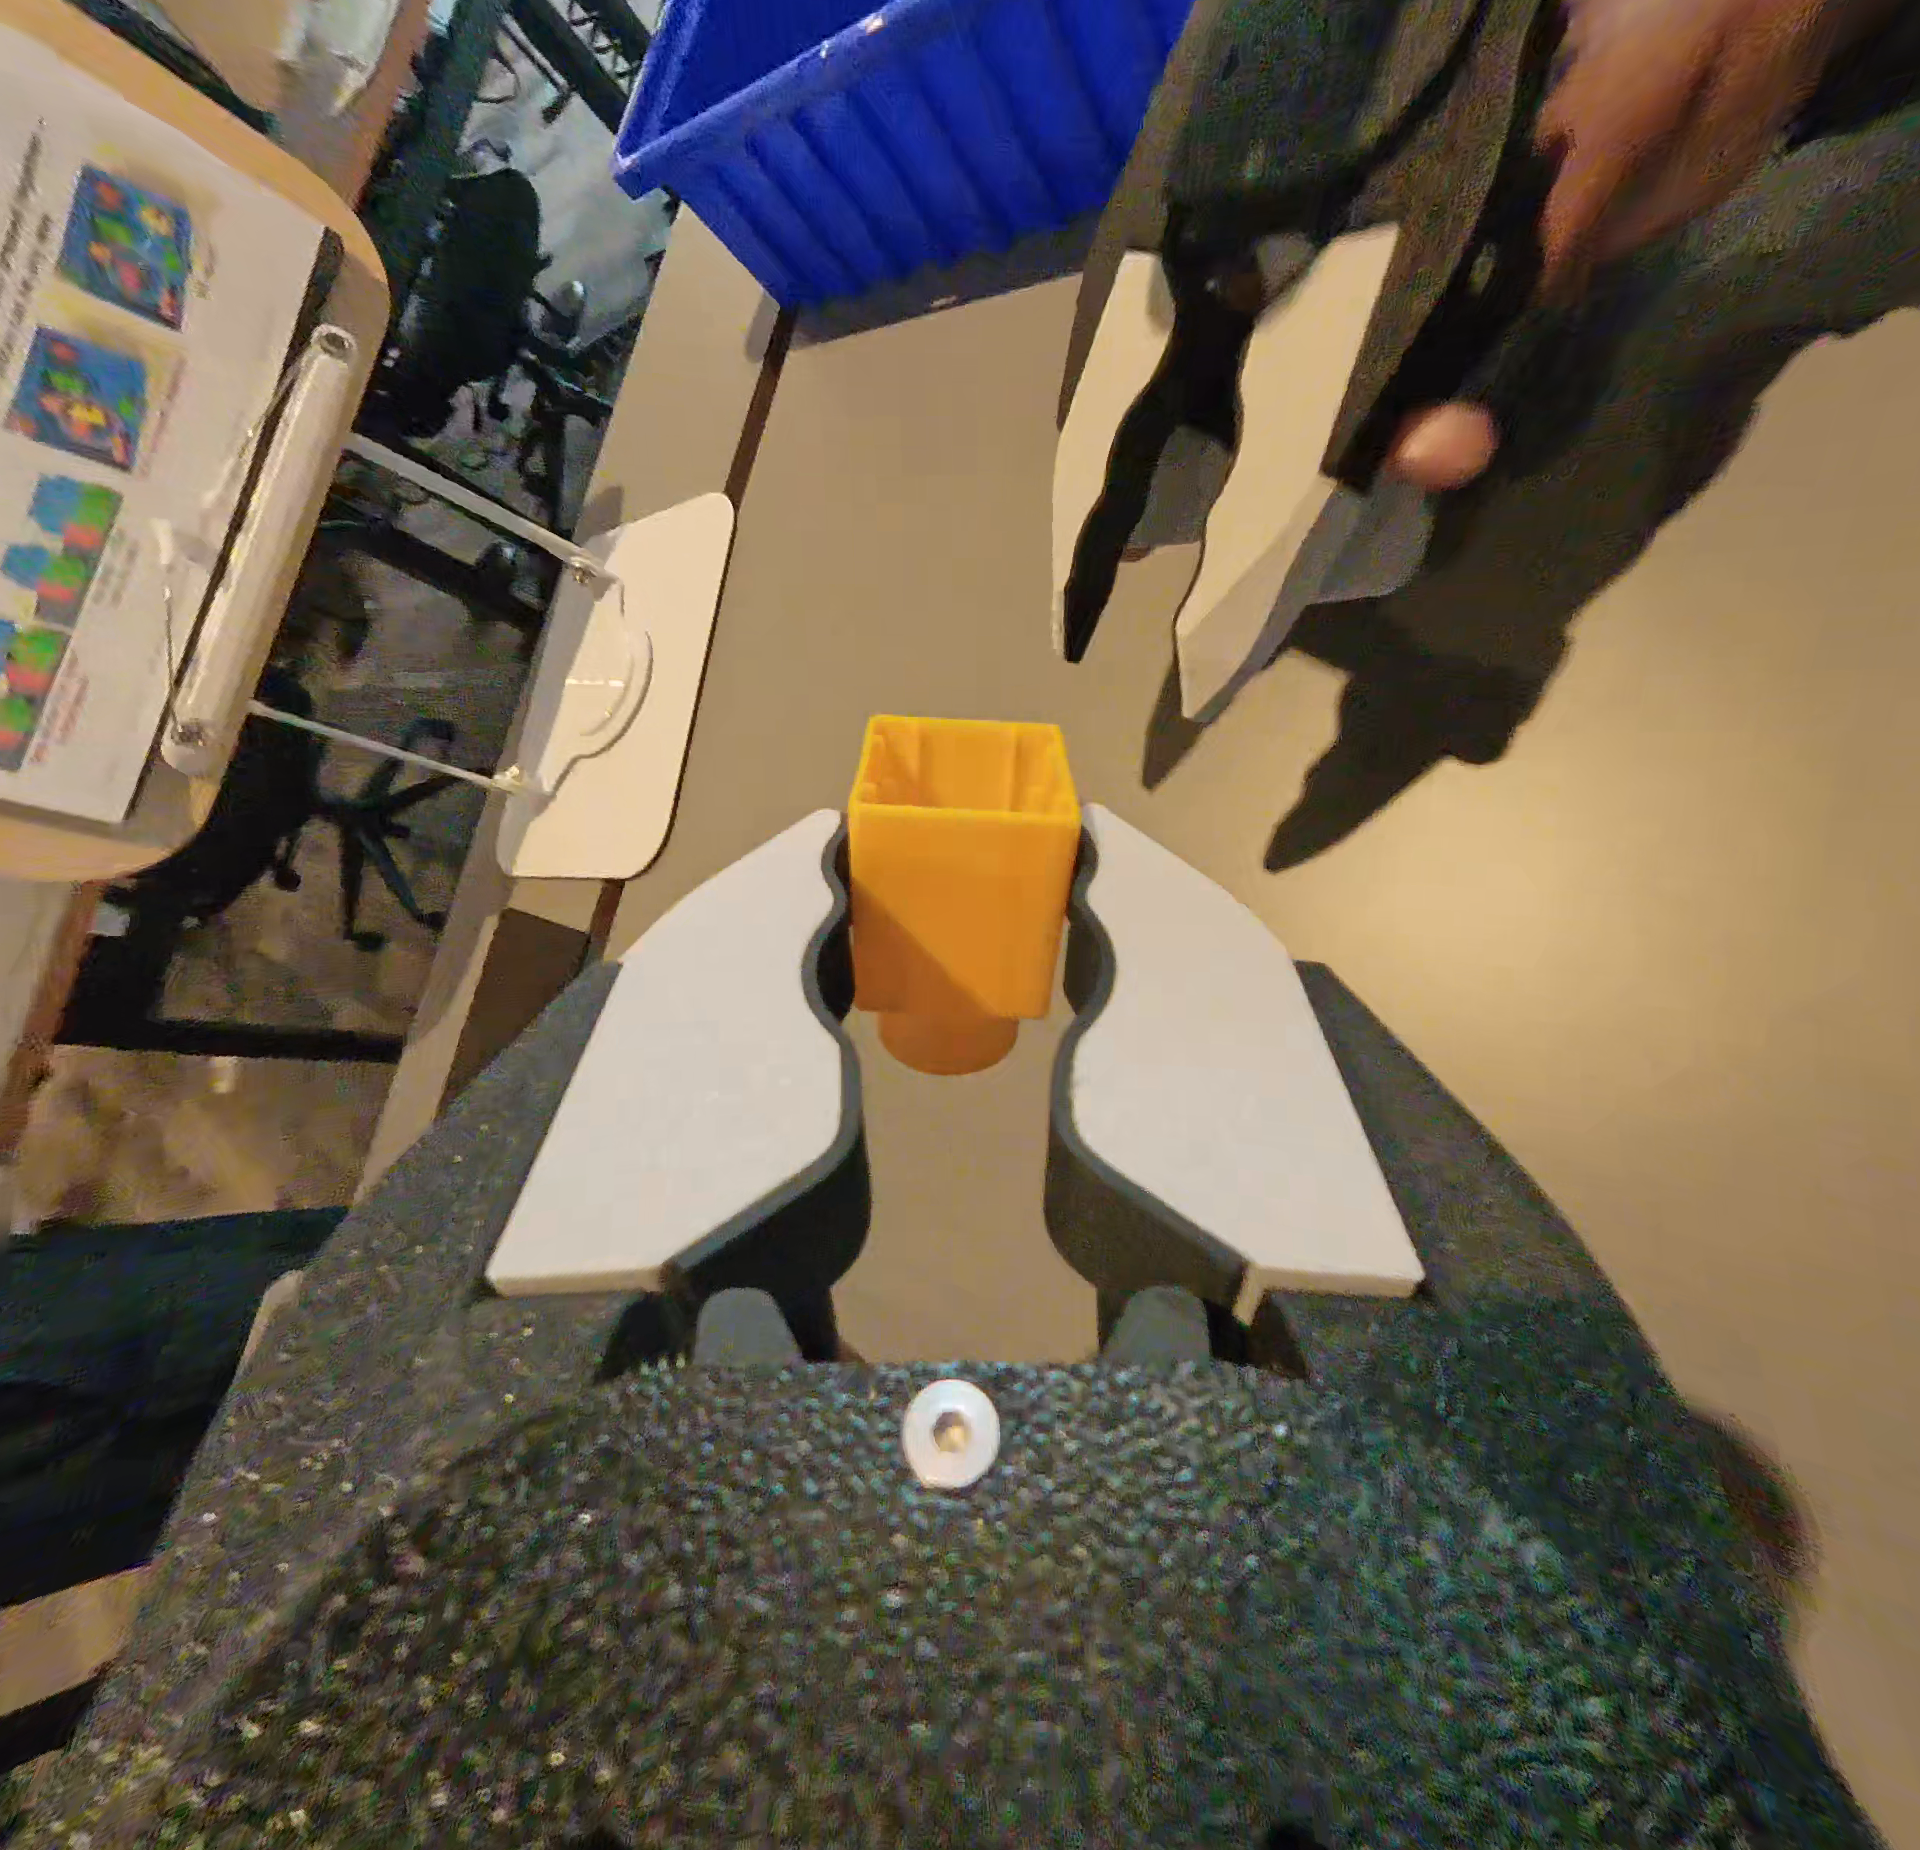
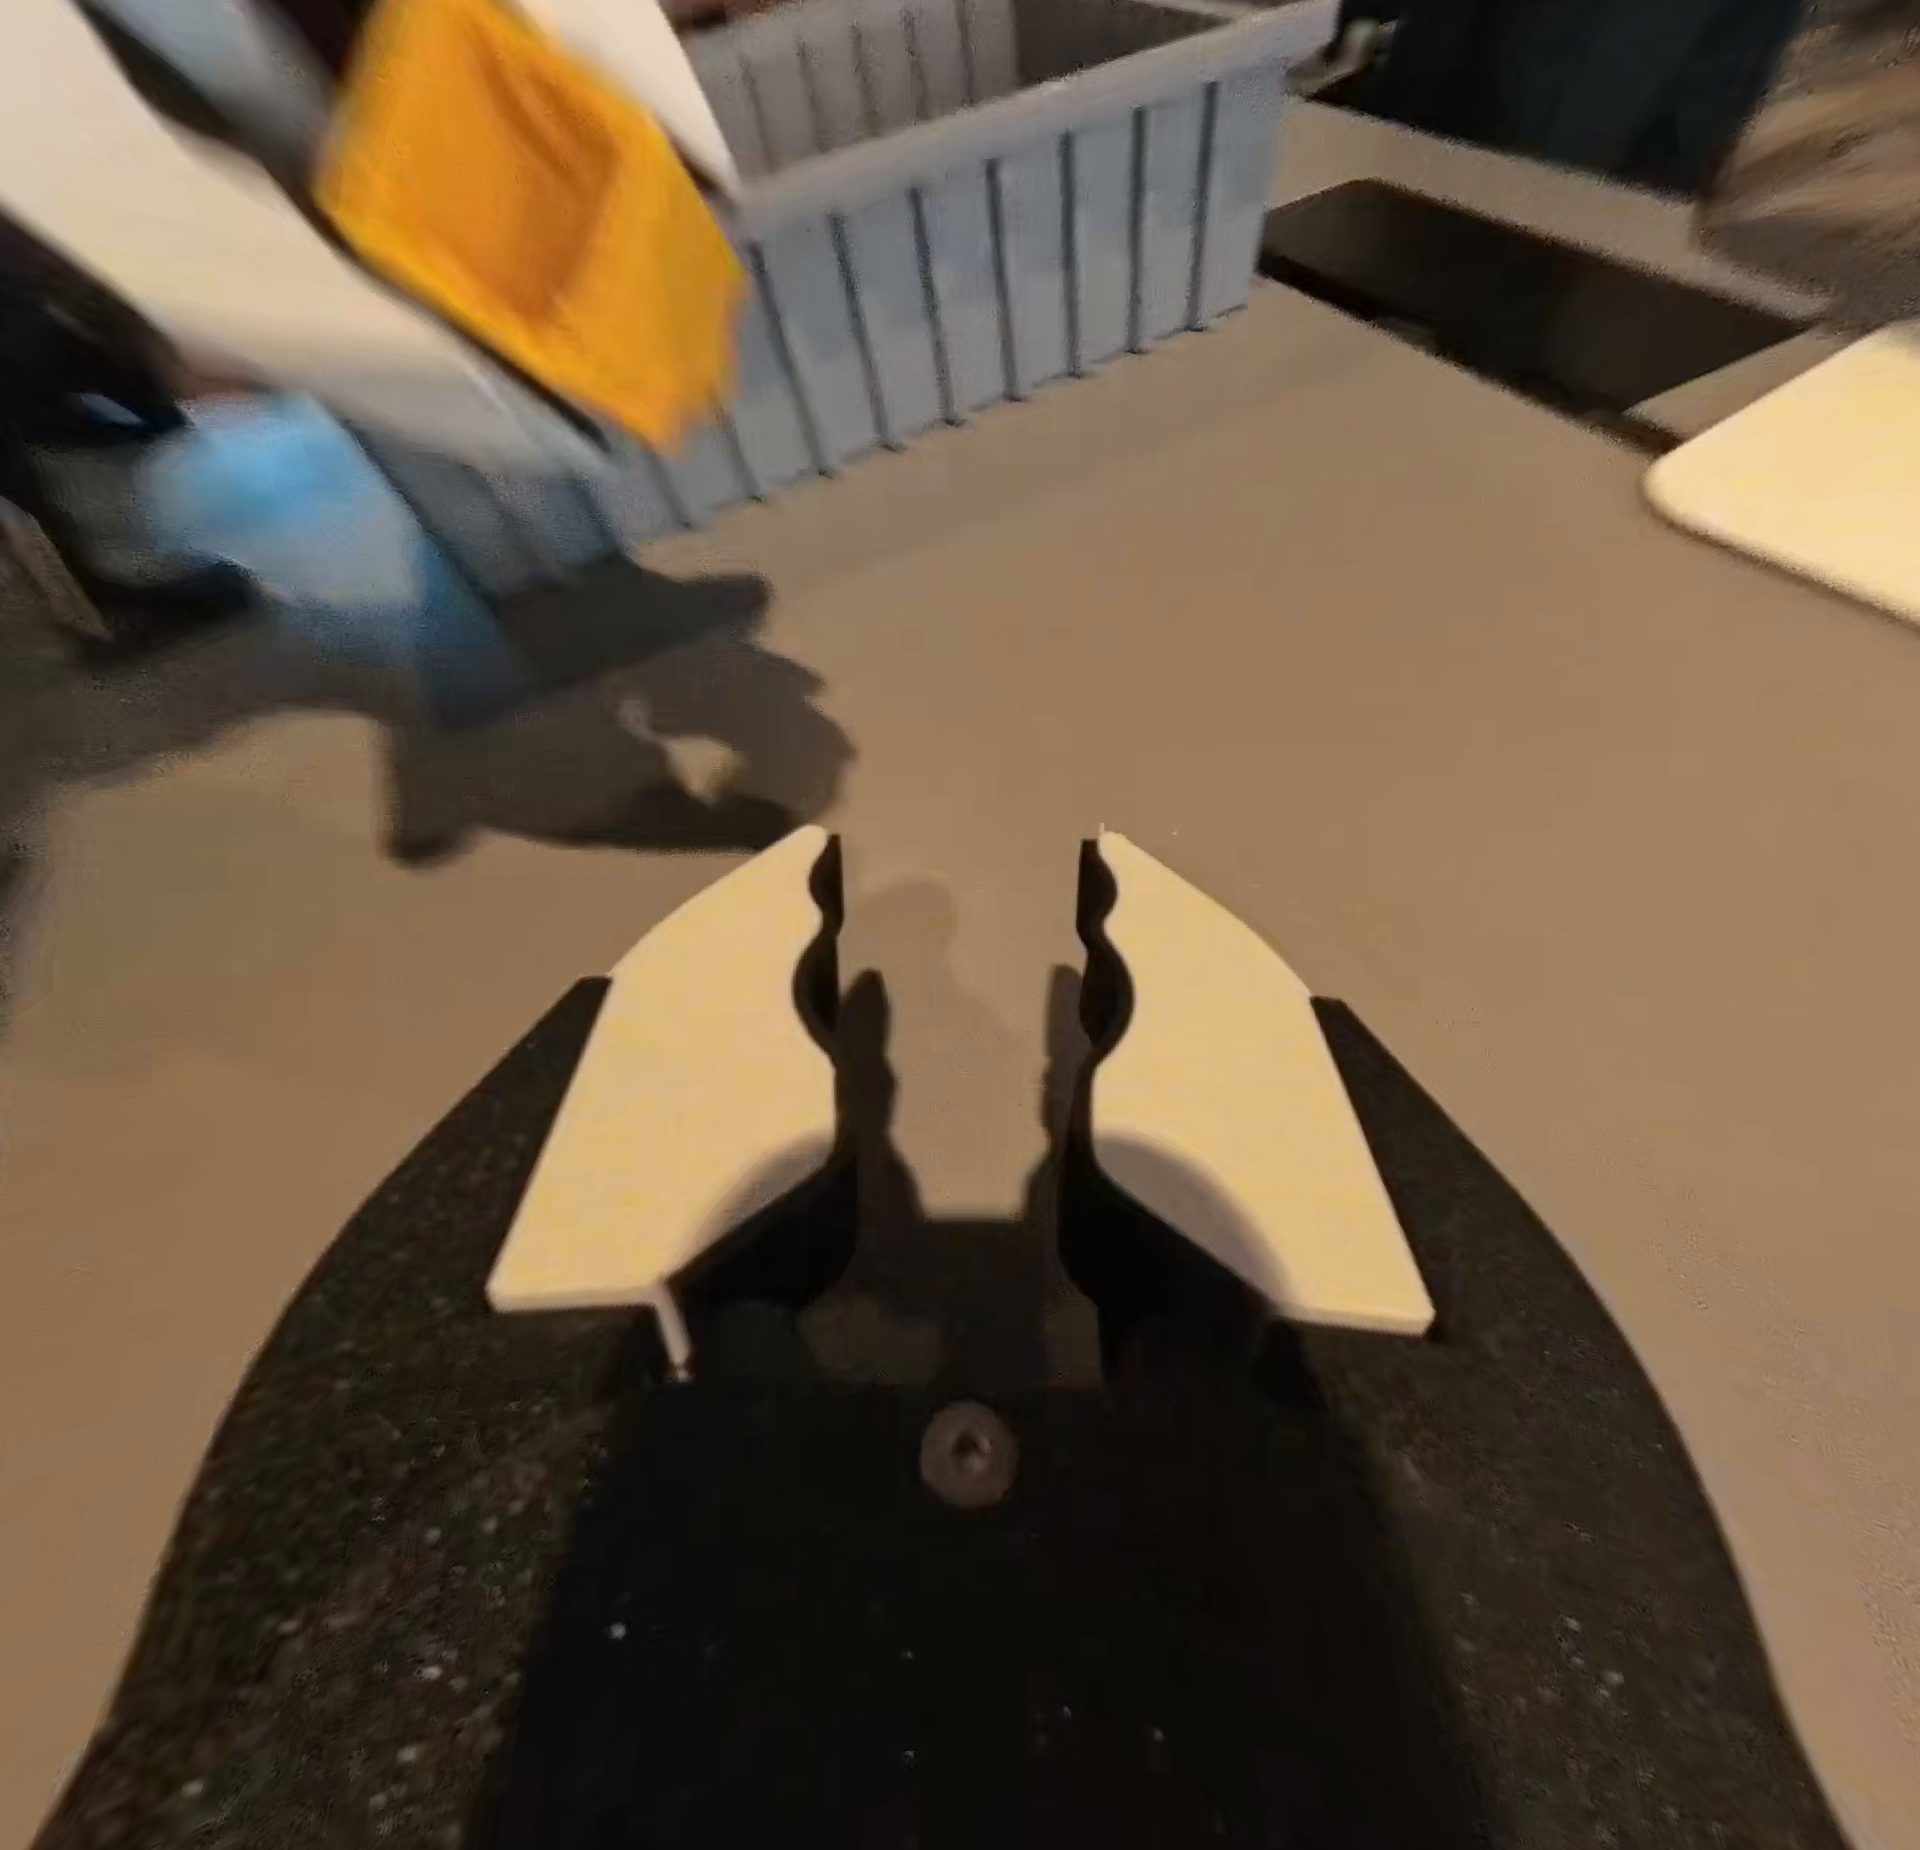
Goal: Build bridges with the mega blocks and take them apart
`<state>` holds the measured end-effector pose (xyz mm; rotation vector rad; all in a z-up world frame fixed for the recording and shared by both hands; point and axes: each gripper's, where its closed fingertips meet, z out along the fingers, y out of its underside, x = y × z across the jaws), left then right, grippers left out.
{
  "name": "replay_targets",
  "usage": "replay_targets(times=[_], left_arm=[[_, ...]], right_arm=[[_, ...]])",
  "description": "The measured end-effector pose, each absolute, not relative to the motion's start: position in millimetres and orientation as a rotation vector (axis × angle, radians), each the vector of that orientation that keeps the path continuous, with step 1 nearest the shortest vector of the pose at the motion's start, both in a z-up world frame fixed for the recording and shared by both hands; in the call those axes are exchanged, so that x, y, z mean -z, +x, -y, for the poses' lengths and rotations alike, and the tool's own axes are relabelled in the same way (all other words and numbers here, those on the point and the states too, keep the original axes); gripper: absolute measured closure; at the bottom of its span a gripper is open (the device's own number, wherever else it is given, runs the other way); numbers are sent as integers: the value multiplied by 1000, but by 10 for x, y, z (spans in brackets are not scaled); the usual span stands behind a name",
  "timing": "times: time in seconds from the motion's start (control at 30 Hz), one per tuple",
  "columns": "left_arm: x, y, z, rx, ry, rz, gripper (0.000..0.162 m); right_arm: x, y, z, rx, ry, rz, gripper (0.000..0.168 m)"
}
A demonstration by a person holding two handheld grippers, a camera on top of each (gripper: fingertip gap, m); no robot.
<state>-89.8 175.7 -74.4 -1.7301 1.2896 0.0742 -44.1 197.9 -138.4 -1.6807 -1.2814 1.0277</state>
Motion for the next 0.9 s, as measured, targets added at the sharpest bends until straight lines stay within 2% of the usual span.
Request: replay_targets(times=[0.2,0.43,0.67,0.77,0.83,0.9], left_arm=[[1187,-394,-1966,-167,-1614,-1387,125],[1346,-239,-2077,-190,-1564,-1374,125],[1473,-198,-1988,-139,-1486,-1389,125],[1452,-147,-2012,-150,-1461,-1334,125],[1454,-125,-2014,-154,-1449,-1320,125],[1455,-102,-1998,-145,-1436,-1318,126]], right_arm=[[1294,-205,-1892,-1375,-1834,1146,122],[1361,-153,-1909,-1407,-1890,1102,132],[1330,-187,-1936,-1421,-1898,1078,134],[1454,-240,-1916,-1348,-1943,1116,143],[1483,-255,-1934,-1297,-1940,1116,160],[1510,-261,-1937,-1252,-1942,1129,168]])
